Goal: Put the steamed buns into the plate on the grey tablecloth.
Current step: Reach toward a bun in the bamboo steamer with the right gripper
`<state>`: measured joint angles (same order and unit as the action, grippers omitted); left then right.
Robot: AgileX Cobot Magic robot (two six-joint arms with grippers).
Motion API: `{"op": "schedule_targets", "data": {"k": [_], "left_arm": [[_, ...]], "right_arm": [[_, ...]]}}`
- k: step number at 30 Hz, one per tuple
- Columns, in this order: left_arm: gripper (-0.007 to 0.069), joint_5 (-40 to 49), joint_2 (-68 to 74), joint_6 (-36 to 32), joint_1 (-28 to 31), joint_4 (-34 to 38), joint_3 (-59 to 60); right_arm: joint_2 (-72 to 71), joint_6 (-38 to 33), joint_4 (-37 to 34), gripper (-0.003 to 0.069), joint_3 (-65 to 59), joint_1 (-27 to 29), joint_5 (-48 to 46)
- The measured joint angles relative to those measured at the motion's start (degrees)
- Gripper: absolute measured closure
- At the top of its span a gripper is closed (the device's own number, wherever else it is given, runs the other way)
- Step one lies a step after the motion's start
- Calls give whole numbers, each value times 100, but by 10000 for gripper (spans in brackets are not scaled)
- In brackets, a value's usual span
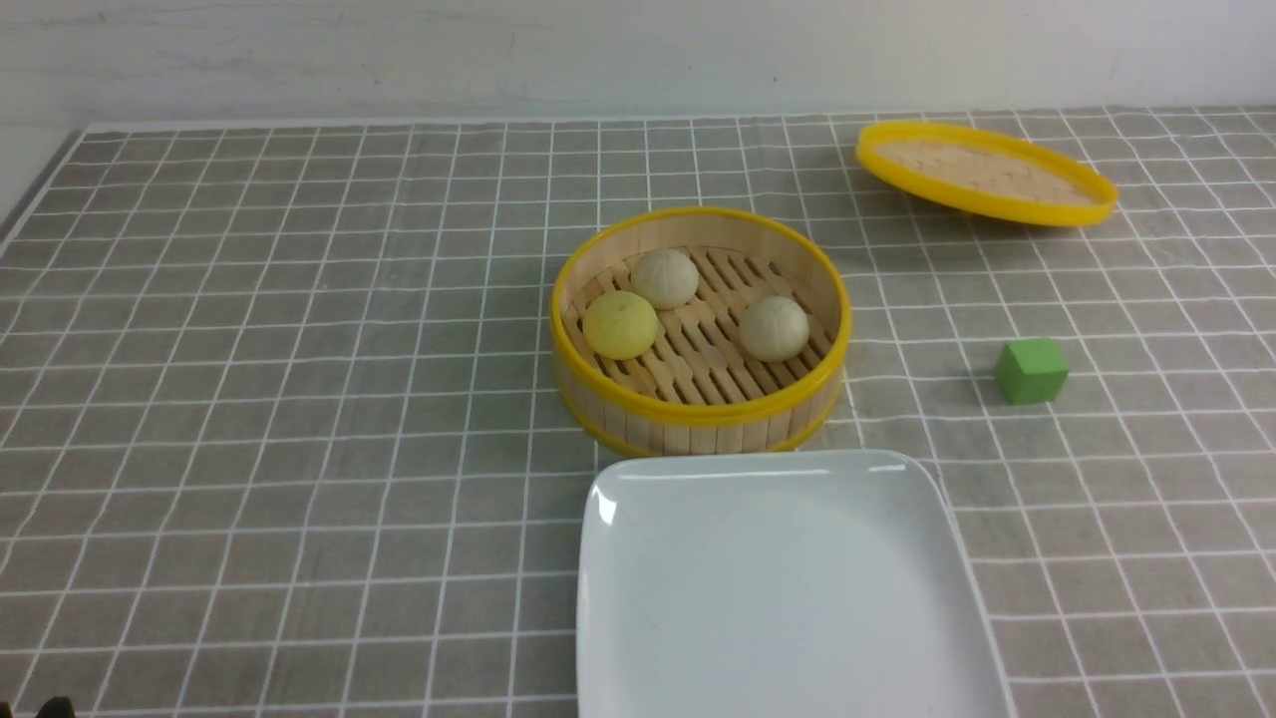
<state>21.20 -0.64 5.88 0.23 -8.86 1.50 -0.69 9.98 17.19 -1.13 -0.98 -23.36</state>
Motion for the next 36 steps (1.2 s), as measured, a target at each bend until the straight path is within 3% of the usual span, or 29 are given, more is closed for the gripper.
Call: {"op": "schedule_targets", "data": {"k": [3,5,7,8,10,13,16,21,25,26,27,29,31,33,34,35,36], "left_arm": [[384,0,0,251,0,271,0],[384,-11,0,811,0,973,0],[384,-8,0,1782,0,2098,0],[384,-10,0,1782,0,2202,0],[384,11,0,2719,0,3363,13],[384,-3,0,3518,0,4368,12],[384,-99,0,3803,0,4757,12],[384,-302,0,3870,0,4892,12],[384,-899,0,3885,0,5099,18],[386,-1392,0,3830,0,5156,17],[389,-1502,0,3794,0,5156,17],[422,-1665,0,3339,0,5005,-210],[501,-1256,30,2550,0,4586,-909],[537,-975,115,2229,0,4463,-1273],[596,-281,516,1779,0,4270,-1864],[600,-65,576,1676,0,4255,-2006],[622,1041,1297,1239,0,4131,-2564]], "right_arm": [[0,384,-290,419,-25,0,198],[0,1133,-1092,419,-33,0,480],[0,2153,-2152,419,-33,0,843],[0,2318,-2313,419,-33,0,888],[0,3015,-2977,419,-33,0,1021],[0,3302,-3176,419,-33,0,1060],[0,3389,-3221,419,-33,0,1084],[0,3557,-3426,421,-33,0,1261],[0,3548,-3596,480,48,0,1986],[7,3343,-3531,532,278,0,2280],[12,3343,-3516,539,320,0,2336],[251,2747,-3162,632,998,0,2450],[793,1902,-2649,671,1856,0,1985],[1034,1669,-2461,671,2212,0,1682],[1677,1289,-2268,669,2735,0,710],[1760,1217,-2233,669,2854,0,580],[2550,1005,-2214,664,3286,0,-667]]}}
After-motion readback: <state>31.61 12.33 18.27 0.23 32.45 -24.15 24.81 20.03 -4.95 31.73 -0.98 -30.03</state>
